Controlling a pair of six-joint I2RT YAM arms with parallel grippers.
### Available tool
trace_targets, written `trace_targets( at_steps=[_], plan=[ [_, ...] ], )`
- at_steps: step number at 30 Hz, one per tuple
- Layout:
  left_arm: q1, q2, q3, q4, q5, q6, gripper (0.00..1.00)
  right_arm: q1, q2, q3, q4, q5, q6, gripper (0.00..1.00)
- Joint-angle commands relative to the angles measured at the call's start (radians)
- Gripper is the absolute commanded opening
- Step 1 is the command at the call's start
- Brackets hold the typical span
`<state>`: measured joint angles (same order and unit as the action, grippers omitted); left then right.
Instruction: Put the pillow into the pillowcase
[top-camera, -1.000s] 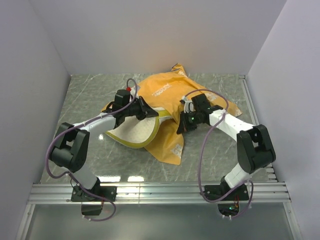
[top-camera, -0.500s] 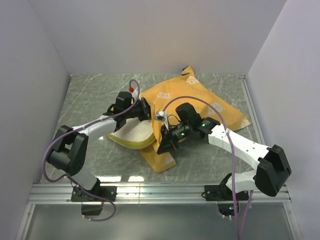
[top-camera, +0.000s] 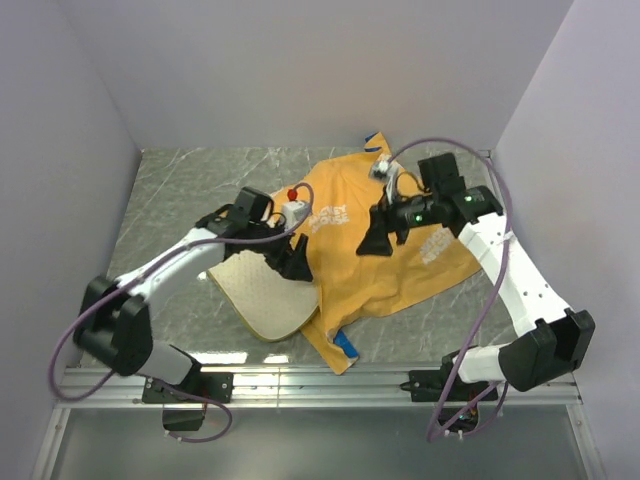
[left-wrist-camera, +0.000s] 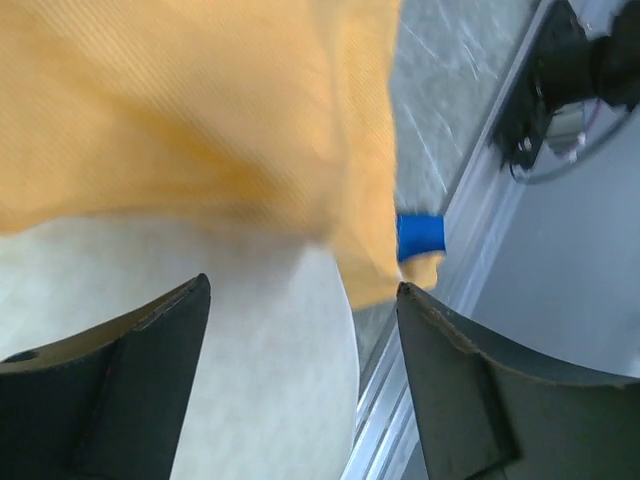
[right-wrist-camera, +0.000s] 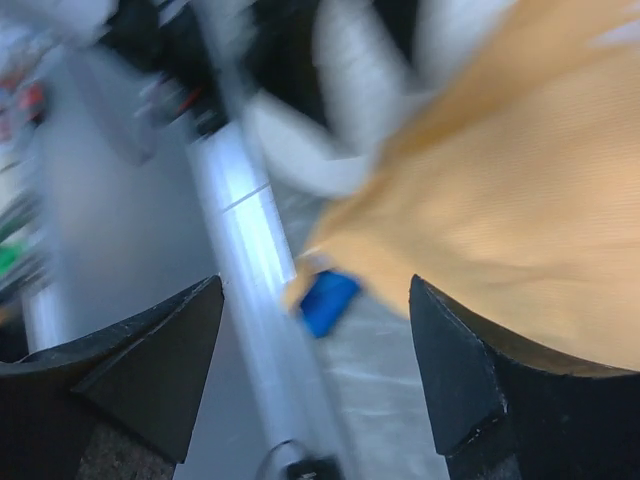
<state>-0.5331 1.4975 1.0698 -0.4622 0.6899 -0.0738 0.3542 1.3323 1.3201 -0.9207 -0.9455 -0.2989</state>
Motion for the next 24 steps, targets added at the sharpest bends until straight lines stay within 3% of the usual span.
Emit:
trace_targets(
  at_steps=[1,4,10,17,18,22,24],
  plan=[
    [0.094,-0.164,0.045,-0.216,0.098,0.313,0.81,-0.031,0.034,0.106,0.046,0.233,0.047,0.81],
    [0.262,-0.22,0.082,-0.182,0.113,0.274,0.82,-0.021,0.091,0.143,0.248,0.41,0.177,0.81],
    [0.49,-0.113,0.131,-0.11,-0.19,0.256,0.83,0.061,0.329,0.364,0.345,0.562,0.262,0.8],
    [0.53,0.196,0.214,-0.178,-0.176,0.361,0.9,0.14,0.534,0.556,0.335,0.639,0.254,0.8],
    [0.527,0.217,0.213,-0.174,-0.167,0.362,0.88,0.152,0.548,0.574,0.336,0.649,0.25,0.81],
    [0.501,0.296,0.18,-0.13,-0.036,0.319,0.63,0.224,0.628,0.614,0.342,0.73,0.259,0.79],
    [0.483,0.302,0.176,-0.1,0.011,0.315,0.55,0.261,0.674,0.614,0.358,0.749,0.273,0.79]
  ],
)
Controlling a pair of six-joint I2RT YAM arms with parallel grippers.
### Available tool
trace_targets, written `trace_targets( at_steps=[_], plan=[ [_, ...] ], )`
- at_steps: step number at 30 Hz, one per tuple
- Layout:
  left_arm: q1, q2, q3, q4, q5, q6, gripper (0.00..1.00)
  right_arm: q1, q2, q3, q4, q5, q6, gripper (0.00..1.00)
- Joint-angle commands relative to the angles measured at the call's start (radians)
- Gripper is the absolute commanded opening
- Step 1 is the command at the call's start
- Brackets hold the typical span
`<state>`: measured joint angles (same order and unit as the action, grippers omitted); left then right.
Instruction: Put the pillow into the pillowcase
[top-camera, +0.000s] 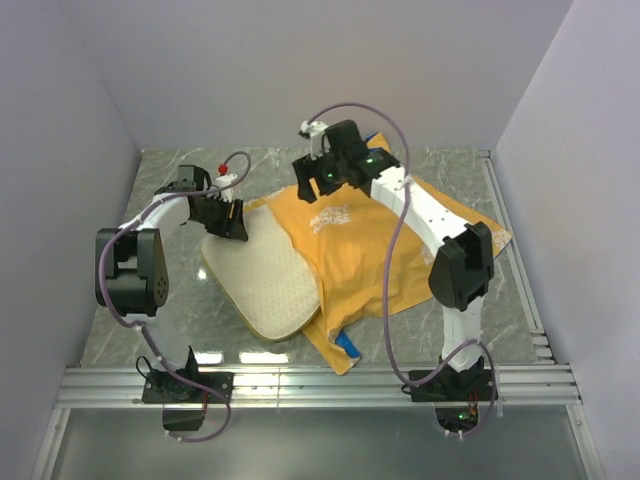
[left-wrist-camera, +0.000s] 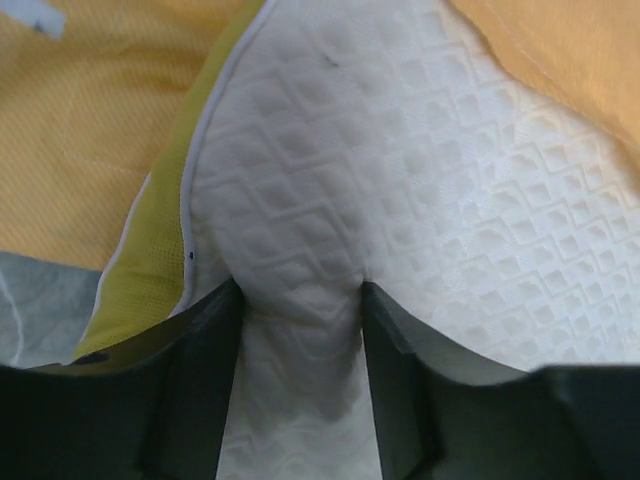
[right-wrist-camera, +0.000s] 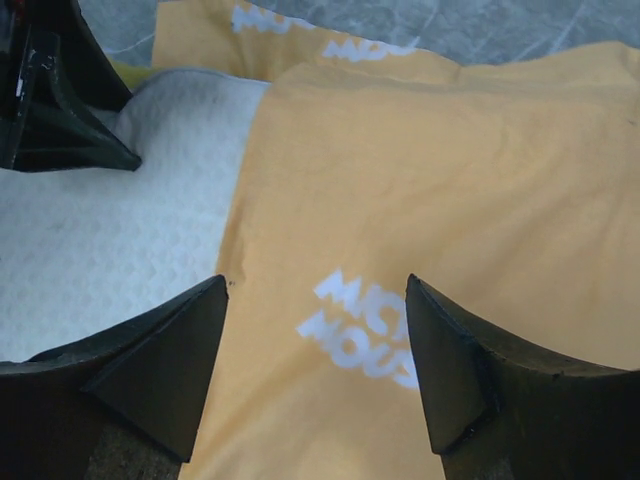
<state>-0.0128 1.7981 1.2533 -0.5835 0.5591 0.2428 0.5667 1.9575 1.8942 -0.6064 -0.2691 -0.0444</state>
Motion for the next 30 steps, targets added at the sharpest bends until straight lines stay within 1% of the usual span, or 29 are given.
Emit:
trace_targets(
  at_steps=[1,3,4,7,8,10,13,16,17,19,20,22,23,25,26,27,28,30],
  plan=[
    [-0.055,-0.002,-0.014,0.039,0.153,-0.02,0.53,0.058,0.069,0.046,0.048,0.093,0.021,0.79],
    [-0.056,-0.012,-0.015,0.074,0.186,-0.04,0.57,0.079,0.136,0.092,0.033,0.12,0.021,0.79],
    [-0.049,-0.023,-0.015,0.083,0.199,-0.063,0.65,0.085,0.177,0.107,0.025,0.132,0.026,0.79],
    [-0.038,-0.058,-0.047,0.123,0.205,-0.108,0.79,0.098,0.224,0.158,0.034,0.165,0.043,0.79],
    [-0.033,-0.087,-0.058,0.131,0.2,-0.118,0.81,0.102,0.245,0.167,0.048,0.172,0.043,0.79],
    [-0.02,-0.127,-0.084,0.143,0.191,-0.155,0.84,0.128,0.271,0.201,0.048,0.237,0.038,0.79],
    [0.008,-0.17,-0.12,0.148,0.188,-0.203,0.84,0.153,0.325,0.227,0.045,0.341,0.0,0.77],
    [0.01,-0.203,-0.15,0.151,0.127,-0.235,0.84,0.153,0.36,0.229,0.053,0.416,-0.015,0.68],
    [0.01,-0.206,-0.158,0.146,0.11,-0.282,0.84,0.151,0.365,0.215,0.066,0.436,-0.02,0.58],
    [0.01,-0.204,-0.167,0.137,0.058,-0.331,0.84,0.15,0.345,0.194,0.086,0.449,-0.02,0.43],
    [0.017,-0.2,-0.172,0.136,0.045,-0.347,0.84,0.148,0.334,0.18,0.098,0.441,-0.014,0.28],
    [0.034,-0.178,-0.184,0.132,0.032,-0.385,0.84,0.147,0.302,0.172,0.105,0.409,-0.009,0.11],
    [0.034,-0.166,-0.19,0.136,0.032,-0.392,0.85,0.147,0.29,0.174,0.105,0.359,-0.006,0.0],
    [0.034,-0.122,-0.192,0.143,0.03,-0.404,0.86,0.148,0.255,0.171,0.102,0.296,0.004,0.0],
    [0.034,-0.105,-0.192,0.148,0.027,-0.402,0.86,0.148,0.241,0.167,0.096,0.193,0.012,0.0],
    [0.036,-0.089,-0.19,0.154,0.038,-0.407,0.85,0.148,0.224,0.16,0.096,0.167,0.023,0.0],
    [0.037,-0.059,-0.19,0.181,0.056,-0.421,0.8,0.147,0.192,0.149,0.1,0.136,0.032,0.0],
    [0.037,-0.033,-0.195,0.212,0.114,-0.448,0.76,0.15,0.164,0.126,0.103,0.032,0.07,0.0]
  ],
)
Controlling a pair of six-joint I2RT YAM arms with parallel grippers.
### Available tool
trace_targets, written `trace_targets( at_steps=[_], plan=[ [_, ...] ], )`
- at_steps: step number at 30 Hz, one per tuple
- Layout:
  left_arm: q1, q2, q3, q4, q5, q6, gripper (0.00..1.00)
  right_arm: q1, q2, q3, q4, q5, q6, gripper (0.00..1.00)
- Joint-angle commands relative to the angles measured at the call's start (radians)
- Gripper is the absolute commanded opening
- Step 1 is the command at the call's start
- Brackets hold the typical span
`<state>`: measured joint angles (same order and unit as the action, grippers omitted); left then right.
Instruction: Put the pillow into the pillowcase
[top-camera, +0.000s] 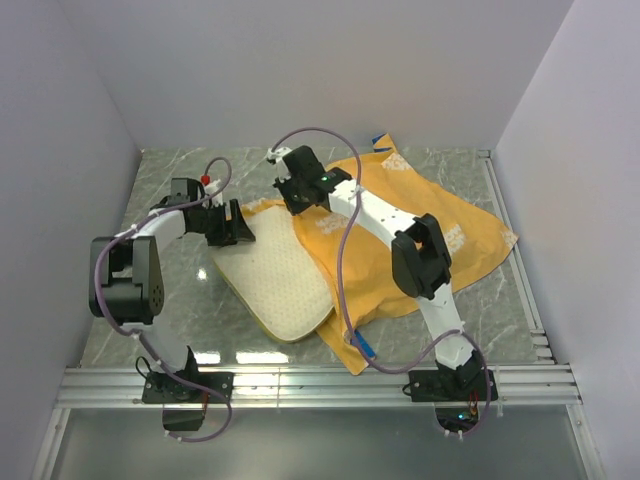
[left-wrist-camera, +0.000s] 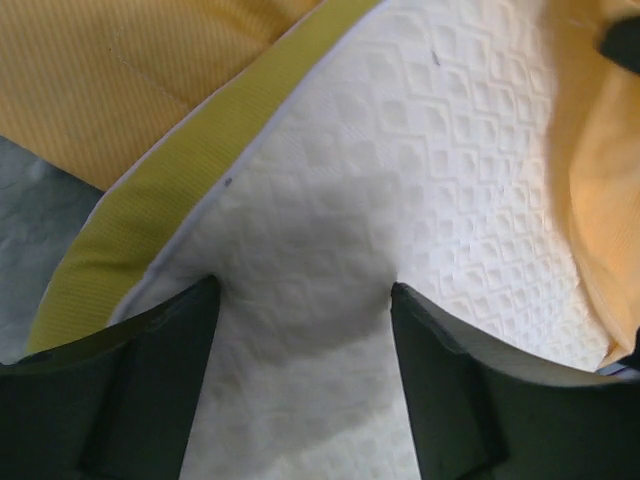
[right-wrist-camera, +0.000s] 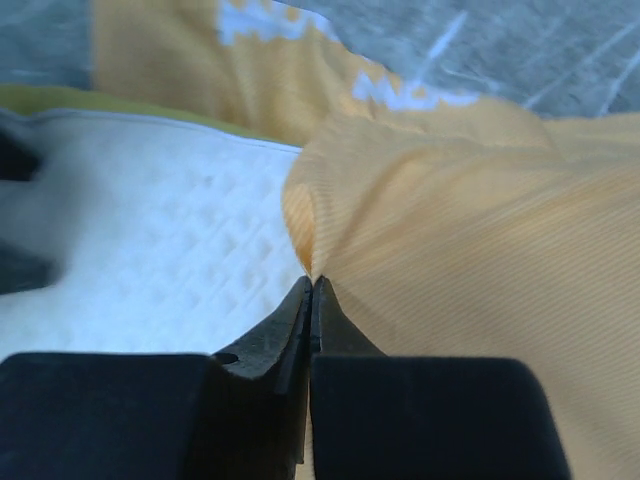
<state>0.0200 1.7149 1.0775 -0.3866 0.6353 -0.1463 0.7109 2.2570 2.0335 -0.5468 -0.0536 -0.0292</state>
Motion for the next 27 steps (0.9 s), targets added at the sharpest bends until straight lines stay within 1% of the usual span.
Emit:
trace_targets(
  at_steps=[1,2,4,5,6,7,8,9,10,11,12,13,14,15,16,17,18,19,20,21,23,24,25,26,27],
  plan=[
    [-0.002,0.077,-0.018,0.04,0.064,-0.087,0.74,0.005,-0.155,-0.018,0.047,-0.215,0.067,0.0],
    [-0.009,0.089,-0.014,0.049,0.104,-0.094,0.72,0.005,-0.163,-0.022,0.05,-0.245,0.087,0.0],
    [-0.025,0.112,-0.008,0.089,0.176,-0.108,0.53,0.005,-0.183,-0.033,0.062,-0.311,0.11,0.0],
    [-0.044,0.115,-0.004,0.106,0.258,-0.113,0.43,0.005,-0.186,-0.044,0.065,-0.334,0.132,0.0],
    [-0.052,0.114,-0.004,0.126,0.297,-0.119,0.35,0.005,-0.191,-0.048,0.068,-0.359,0.144,0.0],
    [-0.069,0.103,-0.002,0.158,0.326,-0.143,0.22,0.01,-0.201,-0.056,0.071,-0.4,0.156,0.0],
    [-0.077,0.092,-0.004,0.234,0.364,-0.165,0.16,0.012,-0.206,-0.073,0.082,-0.428,0.181,0.0],
    [-0.093,0.08,-0.011,0.291,0.421,-0.236,0.06,0.016,-0.212,-0.079,0.088,-0.454,0.19,0.0],
    [-0.101,0.059,-0.016,0.349,0.458,-0.283,0.03,0.025,-0.223,-0.085,0.1,-0.495,0.202,0.0],
    [-0.11,0.048,-0.024,0.502,0.486,-0.336,0.01,0.033,-0.231,-0.093,0.107,-0.514,0.222,0.0],
    [-0.129,0.035,-0.045,0.591,0.507,-0.466,0.01,0.039,-0.235,-0.091,0.11,-0.529,0.229,0.0],
    [-0.14,0.005,-0.063,0.692,0.538,-0.545,0.01,0.045,-0.252,-0.088,0.111,-0.551,0.236,0.0],
    [-0.149,-0.009,-0.077,0.795,0.54,-0.612,0.0,0.064,-0.264,-0.093,0.126,-0.589,0.258,0.0],
    [-0.167,-0.02,-0.096,0.94,0.54,-0.733,0.0,0.068,-0.278,-0.096,0.142,-0.616,0.274,0.0],
    [-0.175,-0.031,-0.108,1.044,0.537,-0.804,0.0,0.076,-0.309,-0.101,0.156,-0.647,0.293,0.0],
    [-0.18,-0.031,-0.123,1.139,0.531,-0.881,0.0,0.082,-0.326,-0.116,0.197,-0.716,0.336,0.0],
    [-0.181,-0.031,-0.155,1.292,0.52,-1.004,0.0,0.085,-0.344,-0.128,0.214,-0.736,0.354,0.0],
    [-0.18,-0.029,-0.165,1.314,0.508,-1.038,0.0,0.082,-0.374,-0.137,0.222,-0.744,0.365,0.0],
    [-0.173,-0.029,-0.172,1.298,0.482,-1.046,0.01,0.078,-0.387,-0.145,0.202,-0.73,0.341,0.0],
    [-0.16,-0.031,-0.186,1.255,0.471,-1.02,0.01,0.058,-0.399,-0.151,0.183,-0.683,0.315,0.0],
    [-0.144,-0.05,-0.211,1.131,0.446,-0.968,0.0,0.03,-0.421,-0.179,0.113,-0.619,0.217,0.0],
    [-0.135,-0.061,-0.217,1.043,0.428,-0.853,0.01,0.004,-0.425,-0.19,0.088,-0.567,0.18,0.0],
    [-0.135,-0.08,-0.214,0.938,0.403,-0.781,0.05,-0.005,-0.436,-0.209,0.071,-0.543,0.142,0.0],
    [-0.137,-0.081,-0.206,0.716,0.358,-0.709,0.13,-0.008,-0.441,-0.254,0.042,-0.505,0.055,0.0],
    [-0.14,-0.08,-0.196,0.647,0.36,-0.608,0.22,-0.007,-0.442,-0.272,0.022,-0.444,0.002,0.0]
  ],
)
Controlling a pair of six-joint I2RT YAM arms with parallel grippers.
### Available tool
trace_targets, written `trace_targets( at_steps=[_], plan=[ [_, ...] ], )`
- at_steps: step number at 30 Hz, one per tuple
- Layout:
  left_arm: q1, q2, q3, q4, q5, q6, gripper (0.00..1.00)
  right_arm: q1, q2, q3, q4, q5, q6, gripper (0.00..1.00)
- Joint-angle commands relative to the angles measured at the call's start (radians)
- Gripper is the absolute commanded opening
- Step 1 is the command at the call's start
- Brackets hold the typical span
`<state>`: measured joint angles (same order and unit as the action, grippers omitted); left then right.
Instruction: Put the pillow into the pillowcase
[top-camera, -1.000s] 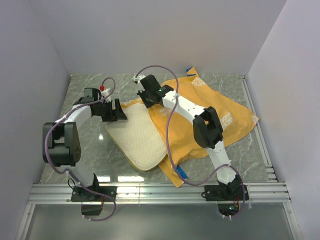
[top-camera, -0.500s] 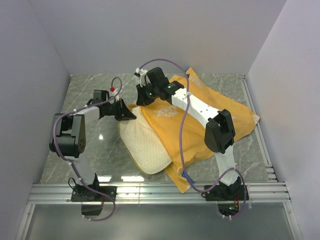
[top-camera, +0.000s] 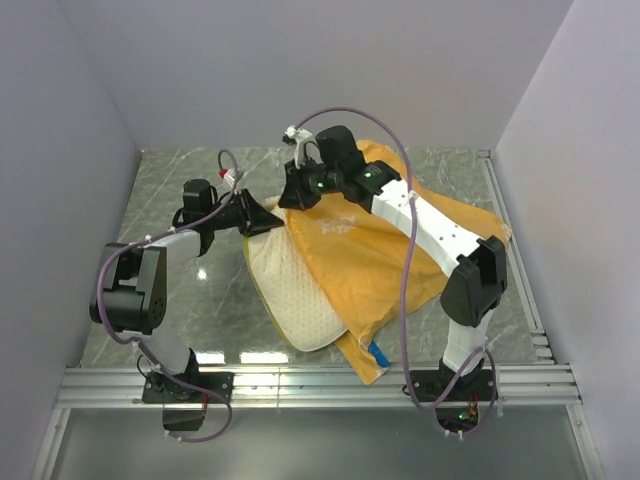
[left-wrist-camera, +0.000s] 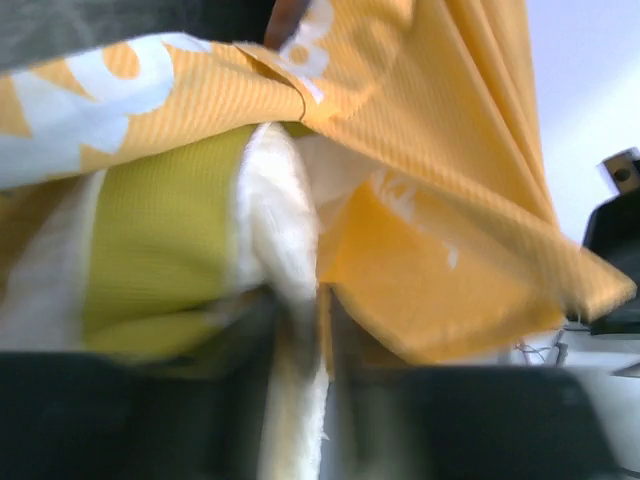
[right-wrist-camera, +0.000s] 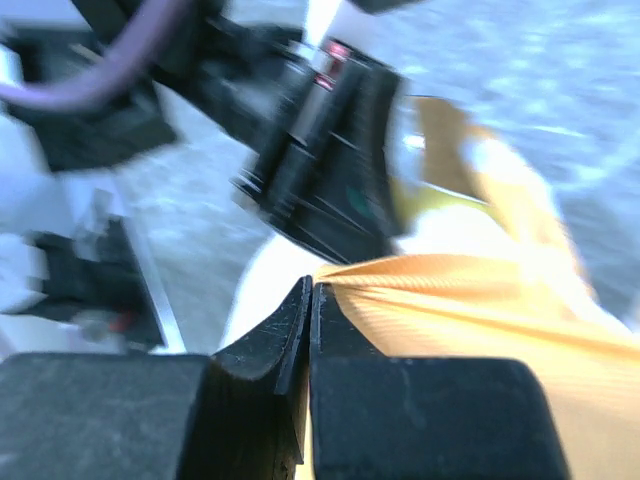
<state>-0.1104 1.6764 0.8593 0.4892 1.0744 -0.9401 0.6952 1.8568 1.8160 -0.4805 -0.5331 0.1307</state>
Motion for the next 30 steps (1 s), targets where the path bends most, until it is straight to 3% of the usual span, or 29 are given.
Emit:
trace_targets(
  at_steps=[1,3,4,5,6,7,11,15,17,18,21,25,30],
  plan=[
    [-0.009,-0.037,0.018,-0.283,-0.071,0.219,0.4,0.016,-0.027,-0.063,-0.111,0.098,-0.248,0.0],
    [0.0,-0.059,0.036,-0.478,-0.077,0.384,0.57,0.023,-0.005,-0.069,-0.174,0.172,-0.279,0.26],
    [0.011,-0.075,0.044,-0.539,-0.071,0.447,0.59,0.027,-0.007,-0.069,-0.226,0.189,-0.295,0.41],
    [0.023,-0.092,0.053,-0.645,-0.074,0.505,0.62,0.033,-0.014,-0.089,-0.236,0.215,-0.292,0.69],
    [0.067,-0.124,0.076,-0.687,-0.076,0.605,0.68,0.038,-0.049,-0.108,-0.233,0.241,-0.284,0.78],
    [0.096,-0.132,0.095,-0.724,-0.071,0.65,0.69,0.056,-0.073,-0.145,-0.218,0.31,-0.27,0.93],
    [0.259,-0.11,0.202,-0.845,-0.053,0.765,0.72,0.133,-0.145,-0.198,-0.171,0.449,-0.278,0.98],
    [0.322,-0.06,0.239,-0.856,-0.074,0.777,0.72,0.213,-0.037,-0.113,-0.227,0.485,-0.284,0.98],
    [0.322,-0.049,0.256,-0.866,-0.115,0.803,0.74,0.23,0.005,-0.078,-0.233,0.531,-0.328,0.98],
    [0.319,-0.031,0.27,-0.889,-0.128,0.858,0.87,0.227,0.042,-0.07,-0.227,0.551,-0.335,0.98],
    [0.299,-0.036,0.314,-1.006,-0.186,0.986,0.88,0.186,0.099,0.015,-0.302,0.533,-0.3,0.98],
    [0.275,-0.136,0.219,-0.928,-0.159,0.98,0.91,0.087,0.016,-0.079,-0.261,0.414,-0.24,0.98],
    [0.117,-0.187,0.123,-0.85,-0.305,0.976,0.91,-0.062,0.005,-0.066,-0.247,0.389,-0.244,0.95]
  ],
)
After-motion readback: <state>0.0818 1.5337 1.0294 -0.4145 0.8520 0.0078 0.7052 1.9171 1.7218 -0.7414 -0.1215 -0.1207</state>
